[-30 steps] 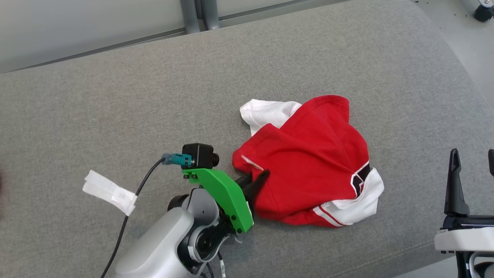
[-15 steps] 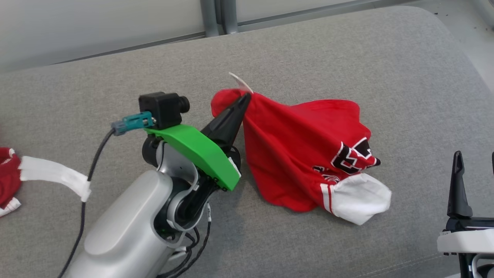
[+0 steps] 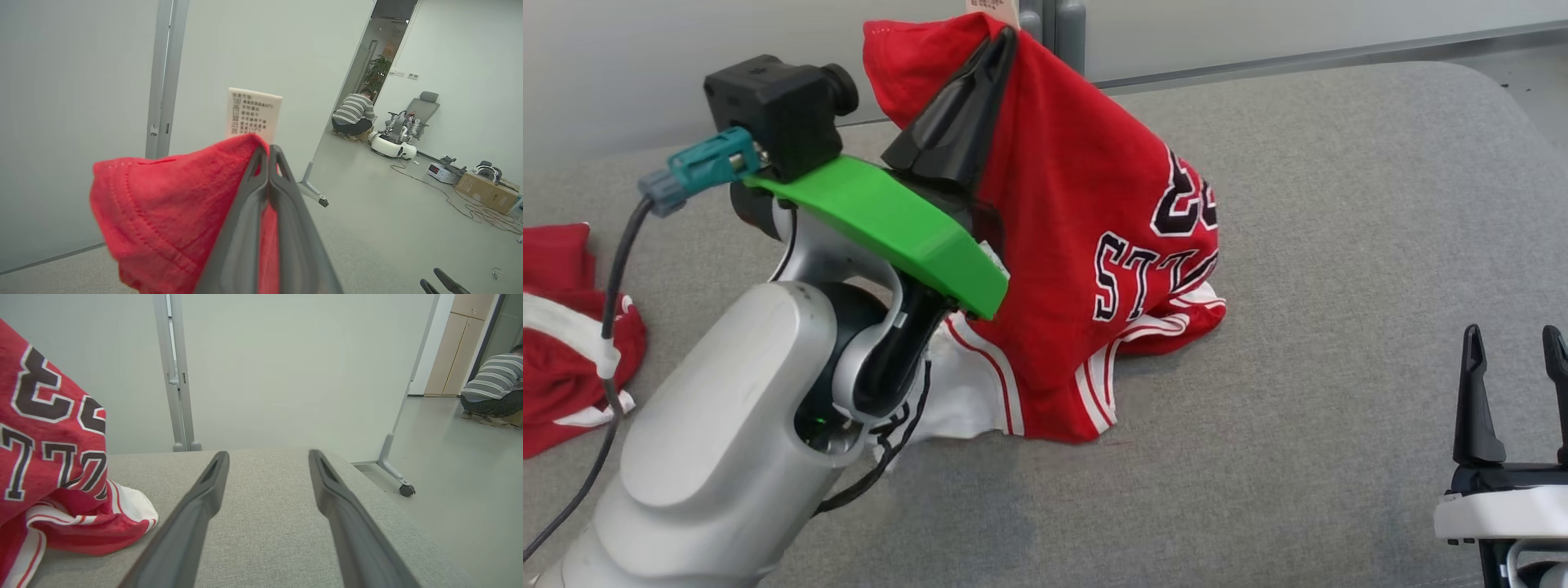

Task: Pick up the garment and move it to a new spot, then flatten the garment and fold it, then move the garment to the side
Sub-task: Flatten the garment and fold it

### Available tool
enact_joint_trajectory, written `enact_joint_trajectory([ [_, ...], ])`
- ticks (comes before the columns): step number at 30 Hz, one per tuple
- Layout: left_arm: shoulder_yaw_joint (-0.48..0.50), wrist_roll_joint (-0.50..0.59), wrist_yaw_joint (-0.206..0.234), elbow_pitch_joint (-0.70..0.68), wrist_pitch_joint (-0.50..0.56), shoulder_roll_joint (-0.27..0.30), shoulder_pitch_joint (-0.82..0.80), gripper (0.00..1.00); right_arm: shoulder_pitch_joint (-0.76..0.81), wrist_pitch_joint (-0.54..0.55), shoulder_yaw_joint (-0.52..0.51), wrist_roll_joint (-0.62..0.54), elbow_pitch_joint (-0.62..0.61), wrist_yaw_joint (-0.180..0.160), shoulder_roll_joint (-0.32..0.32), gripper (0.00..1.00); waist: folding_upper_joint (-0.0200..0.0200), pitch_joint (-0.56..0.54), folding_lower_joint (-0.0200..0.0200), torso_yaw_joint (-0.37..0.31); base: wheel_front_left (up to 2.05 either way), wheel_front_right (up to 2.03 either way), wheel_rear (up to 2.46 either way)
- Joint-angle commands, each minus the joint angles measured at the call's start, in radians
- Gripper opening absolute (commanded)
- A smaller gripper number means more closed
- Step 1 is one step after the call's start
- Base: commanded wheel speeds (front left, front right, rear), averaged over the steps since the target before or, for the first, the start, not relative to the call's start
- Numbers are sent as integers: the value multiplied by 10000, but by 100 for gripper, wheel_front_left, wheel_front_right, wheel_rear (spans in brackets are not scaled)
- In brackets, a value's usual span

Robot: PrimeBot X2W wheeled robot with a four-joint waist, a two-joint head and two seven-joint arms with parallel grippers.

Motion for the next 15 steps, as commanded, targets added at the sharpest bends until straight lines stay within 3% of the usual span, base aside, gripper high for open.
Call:
enact_joint_trajectory([
  [1, -71, 247, 64, -40, 30, 7, -265, 0, 141, -30, 58, 98, 39, -3, -14, 100, 68, -156, 0, 76, 0, 0, 0],
  [9, -590, 470, 124, 215, 330, -557, -891, 0, 15, -30, 307, 246, 155, -3, -14, 100, 68, -256, 0, -140, 0, 0, 0],
  [15, -1246, 899, 50, 812, 212, -1695, -1743, 0, -309, -30, 634, 517, 303, -3, -16, 100, 68, 53, 0, -658, 0, 0, 0],
])
